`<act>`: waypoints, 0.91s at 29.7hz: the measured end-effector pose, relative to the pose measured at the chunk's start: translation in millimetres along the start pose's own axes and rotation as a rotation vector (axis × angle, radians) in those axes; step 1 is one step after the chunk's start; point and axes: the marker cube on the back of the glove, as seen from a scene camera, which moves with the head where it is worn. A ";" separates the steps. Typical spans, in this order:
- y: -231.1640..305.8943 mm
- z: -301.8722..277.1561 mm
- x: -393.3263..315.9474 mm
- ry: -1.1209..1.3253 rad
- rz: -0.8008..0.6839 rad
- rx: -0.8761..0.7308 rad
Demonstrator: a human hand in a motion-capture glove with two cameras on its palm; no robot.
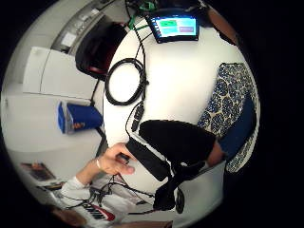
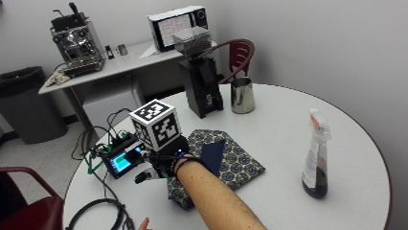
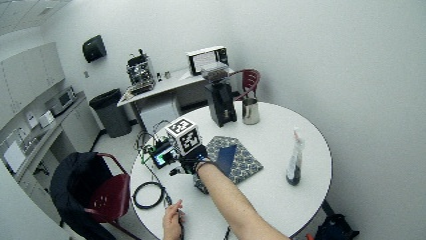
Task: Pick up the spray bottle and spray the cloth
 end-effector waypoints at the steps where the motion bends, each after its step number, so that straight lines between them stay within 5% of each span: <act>1: -0.1 -0.2 -0.3 0.000 -0.002 0.000; 27: -16.7 -40.6 -32.6 -0.015 -0.112 0.098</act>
